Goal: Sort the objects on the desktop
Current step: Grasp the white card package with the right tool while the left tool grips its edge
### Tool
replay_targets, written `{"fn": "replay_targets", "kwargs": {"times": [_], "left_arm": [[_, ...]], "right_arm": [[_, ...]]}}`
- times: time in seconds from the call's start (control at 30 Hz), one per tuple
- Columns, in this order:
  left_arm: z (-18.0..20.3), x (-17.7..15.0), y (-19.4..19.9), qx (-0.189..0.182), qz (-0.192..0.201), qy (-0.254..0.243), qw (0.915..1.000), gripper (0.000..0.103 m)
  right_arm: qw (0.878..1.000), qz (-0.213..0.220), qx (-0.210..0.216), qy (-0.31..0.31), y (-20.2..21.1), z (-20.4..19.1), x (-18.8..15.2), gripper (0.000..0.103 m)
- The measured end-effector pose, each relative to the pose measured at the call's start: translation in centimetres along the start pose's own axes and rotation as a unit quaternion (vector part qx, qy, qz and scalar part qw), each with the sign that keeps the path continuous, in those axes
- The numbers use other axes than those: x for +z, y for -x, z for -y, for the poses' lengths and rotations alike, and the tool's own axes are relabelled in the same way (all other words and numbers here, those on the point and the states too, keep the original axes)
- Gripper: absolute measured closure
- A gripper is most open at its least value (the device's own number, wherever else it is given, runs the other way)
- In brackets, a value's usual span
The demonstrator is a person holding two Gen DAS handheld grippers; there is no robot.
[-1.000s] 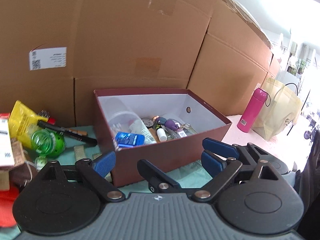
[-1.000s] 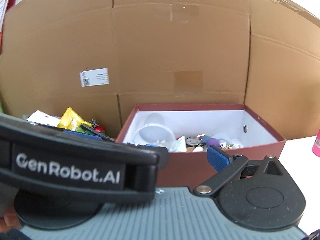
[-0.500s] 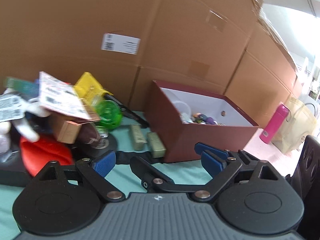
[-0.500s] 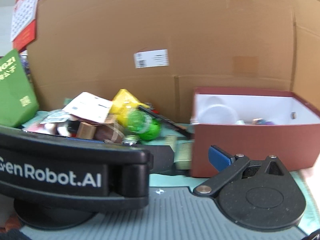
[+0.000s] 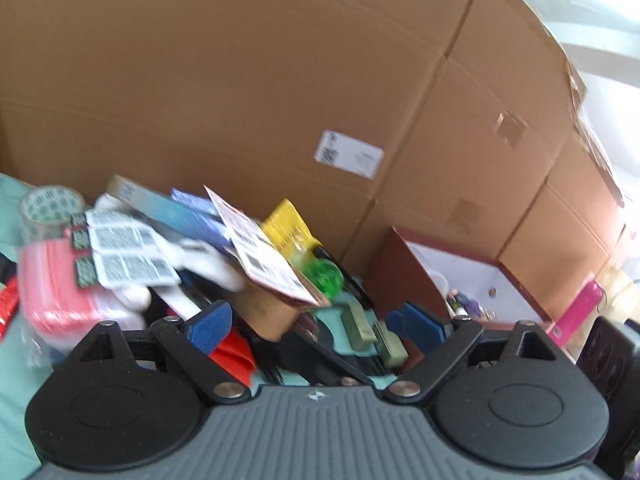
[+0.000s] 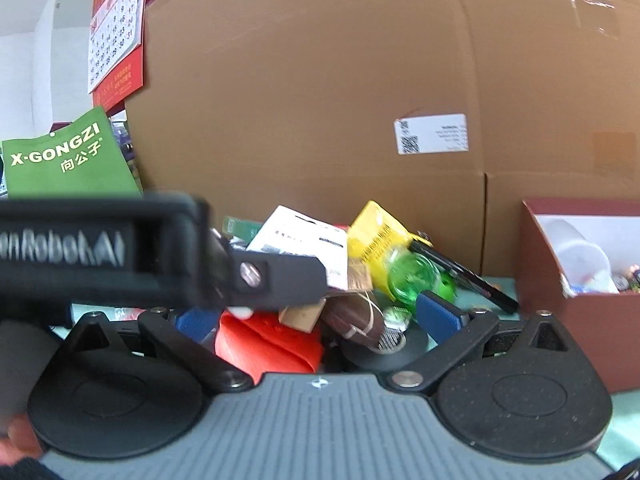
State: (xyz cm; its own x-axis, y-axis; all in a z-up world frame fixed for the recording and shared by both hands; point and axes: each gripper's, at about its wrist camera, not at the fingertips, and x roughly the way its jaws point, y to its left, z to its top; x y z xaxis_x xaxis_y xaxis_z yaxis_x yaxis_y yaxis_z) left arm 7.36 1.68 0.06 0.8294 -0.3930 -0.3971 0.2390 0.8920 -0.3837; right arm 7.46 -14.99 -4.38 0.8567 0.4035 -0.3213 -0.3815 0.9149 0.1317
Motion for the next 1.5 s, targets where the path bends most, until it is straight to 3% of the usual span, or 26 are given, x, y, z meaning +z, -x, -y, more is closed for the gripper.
{"fn": "replay_targets", "kwargs": {"times": [0.13,0.3,0.63,0.7,0.83,0.9,0.97,1.5], "left_arm": [[-1.2,1.0,-0.5,0.004,0.000,0.014,0.9999,0.011],[-2.5,2.6,-1.9,0.006,0.001,0.039,0.9992,0.026],[-3.9,4.6,-5.4,0.026,-0.019,0.051,0.9982,0.036],[-4.1,4.9,-5.9,0.024,-0.027,0.051,0.9980,0.045],[-4.6,4.8,-7.0,0.025,-0.047,0.051,0.9973,0.054],[-4.8,4.5,-7.3,0.030,-0.051,0.049,0.9970,0.067],[-5.0,4.4,-7.2,0.037,-0.050,0.047,0.9970,0.072],[-5.7,3.0,-3.2,0.029,-0.026,0.081,0.9960,0.077]], "right_arm": [[1.000,0.002,0.006,-0.007,-1.4,-0.1,0.6,0.013],[1.000,0.003,0.015,-0.023,-3.0,0.0,1.0,0.014],[0.999,0.004,0.020,-0.037,-6.2,0.1,1.9,0.014],[0.998,-0.003,0.029,-0.046,-7.0,0.3,1.8,0.014],[0.997,-0.018,0.036,-0.063,-8.1,0.6,1.4,0.014],[0.996,-0.025,0.044,-0.072,-8.3,0.7,1.3,0.021],[0.995,-0.027,0.046,-0.079,-8.4,0.9,1.2,0.026],[0.997,-0.023,0.066,-0.014,-6.3,-1.7,1.3,0.030]]}}
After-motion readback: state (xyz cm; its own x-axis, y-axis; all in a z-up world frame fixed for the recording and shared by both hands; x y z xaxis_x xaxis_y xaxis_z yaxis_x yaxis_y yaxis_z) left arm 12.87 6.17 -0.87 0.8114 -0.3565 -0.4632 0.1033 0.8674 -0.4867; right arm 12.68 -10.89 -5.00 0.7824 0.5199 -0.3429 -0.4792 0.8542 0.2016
